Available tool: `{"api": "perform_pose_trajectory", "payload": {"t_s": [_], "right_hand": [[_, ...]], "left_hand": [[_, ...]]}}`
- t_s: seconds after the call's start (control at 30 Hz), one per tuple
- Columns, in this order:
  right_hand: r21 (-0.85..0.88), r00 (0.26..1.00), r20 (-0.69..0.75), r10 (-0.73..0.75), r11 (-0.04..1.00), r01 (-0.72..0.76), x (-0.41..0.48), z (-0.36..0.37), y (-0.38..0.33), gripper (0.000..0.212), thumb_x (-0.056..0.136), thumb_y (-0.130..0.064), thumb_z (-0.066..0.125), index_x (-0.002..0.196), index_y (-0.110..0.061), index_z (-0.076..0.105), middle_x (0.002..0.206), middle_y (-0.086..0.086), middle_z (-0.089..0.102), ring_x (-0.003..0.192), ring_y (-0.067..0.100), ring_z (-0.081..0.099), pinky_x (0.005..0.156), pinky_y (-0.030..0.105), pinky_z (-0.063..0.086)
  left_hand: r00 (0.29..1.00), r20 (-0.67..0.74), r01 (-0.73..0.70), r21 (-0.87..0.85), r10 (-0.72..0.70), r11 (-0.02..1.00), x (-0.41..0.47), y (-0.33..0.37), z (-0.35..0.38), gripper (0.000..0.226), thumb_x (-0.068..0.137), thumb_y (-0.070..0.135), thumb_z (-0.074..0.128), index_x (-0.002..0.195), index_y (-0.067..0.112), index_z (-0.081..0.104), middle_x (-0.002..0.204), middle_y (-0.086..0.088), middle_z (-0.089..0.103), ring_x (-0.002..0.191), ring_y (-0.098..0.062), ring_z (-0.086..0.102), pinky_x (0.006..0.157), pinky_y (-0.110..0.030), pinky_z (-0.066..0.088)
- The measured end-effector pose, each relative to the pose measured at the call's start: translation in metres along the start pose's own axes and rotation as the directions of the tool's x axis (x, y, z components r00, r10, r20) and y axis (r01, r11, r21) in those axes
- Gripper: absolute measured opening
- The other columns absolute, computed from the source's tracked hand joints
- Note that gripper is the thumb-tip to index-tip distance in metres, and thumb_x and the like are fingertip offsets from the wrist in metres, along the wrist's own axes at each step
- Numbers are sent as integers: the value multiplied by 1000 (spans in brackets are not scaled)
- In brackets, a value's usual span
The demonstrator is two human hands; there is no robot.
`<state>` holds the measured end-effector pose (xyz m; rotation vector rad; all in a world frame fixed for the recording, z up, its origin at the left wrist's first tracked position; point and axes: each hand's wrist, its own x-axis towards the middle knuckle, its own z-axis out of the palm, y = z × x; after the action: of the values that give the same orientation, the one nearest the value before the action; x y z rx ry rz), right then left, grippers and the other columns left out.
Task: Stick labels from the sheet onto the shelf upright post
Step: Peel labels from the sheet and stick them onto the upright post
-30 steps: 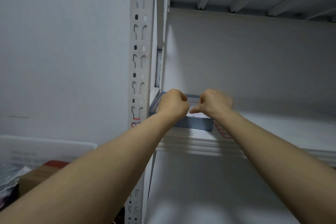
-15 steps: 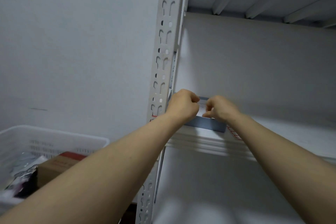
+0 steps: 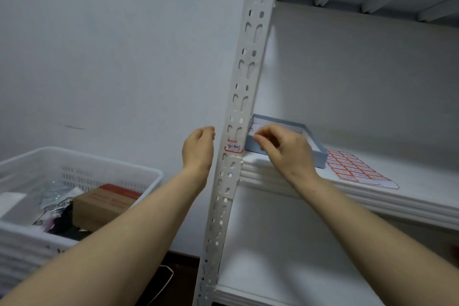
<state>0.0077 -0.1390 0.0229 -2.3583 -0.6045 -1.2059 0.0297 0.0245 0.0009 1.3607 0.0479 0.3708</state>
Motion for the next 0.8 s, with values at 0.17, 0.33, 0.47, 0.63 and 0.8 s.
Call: {"api": "perform_pose_trajectory", "payload": {"t_s": [0.17, 0.33, 0.47, 0.63, 0.8], "right_hand": [[-80, 949, -70, -308, 950, 302, -7, 29, 0, 17, 85, -25, 60, 83, -13, 72, 83, 0, 68, 72, 20, 65, 54, 32, 53], [-119, 966, -89, -242, 966, 231, 0, 44, -1, 28, 83, -31, 56, 76, -8, 72, 73, 0, 61, 73, 11, 47, 58, 24, 41], [-287, 930, -96, -354, 905, 314, 5, 49, -3, 19, 80, -24, 61, 76, -9, 71, 72, 0, 61, 70, 14, 47, 54, 21, 34], [-345, 913, -68, -401, 869, 356, 10, 51, -4, 16, 79, -23, 62, 74, -9, 70, 71, 2, 60, 69, 15, 47, 53, 21, 26], [-412, 859, 1, -512, 782, 467, 13, 50, -6, 4, 73, -12, 71, 71, -10, 68, 71, 4, 61, 61, 25, 56, 43, 23, 36]], "left_hand": [[964, 259, 78, -69, -58, 995, 8, -13, -4, 30, 87, 46, 59, 79, 20, 71, 89, 0, 74, 92, -17, 67, 98, -35, 48], [942, 333, 53, -46, -35, 998, 18, -19, -7, 39, 89, 49, 54, 81, 16, 73, 95, -7, 75, 96, -21, 69, 99, -39, 49], [929, 369, -19, -3, 18, 1000, 19, -22, -3, 48, 93, 53, 43, 94, 13, 70, 103, -8, 72, 99, -19, 67, 97, -35, 50], [924, 375, -91, 40, 69, 995, 20, -25, 0, 47, 97, 52, 31, 94, 18, 65, 87, 6, 66, 81, -3, 61, 73, -12, 49], [918, 388, -118, 75, 80, 990, 23, -27, -1, 50, 97, 53, 26, 93, 17, 62, 81, 11, 61, 76, 4, 55, 60, -3, 43]]}}
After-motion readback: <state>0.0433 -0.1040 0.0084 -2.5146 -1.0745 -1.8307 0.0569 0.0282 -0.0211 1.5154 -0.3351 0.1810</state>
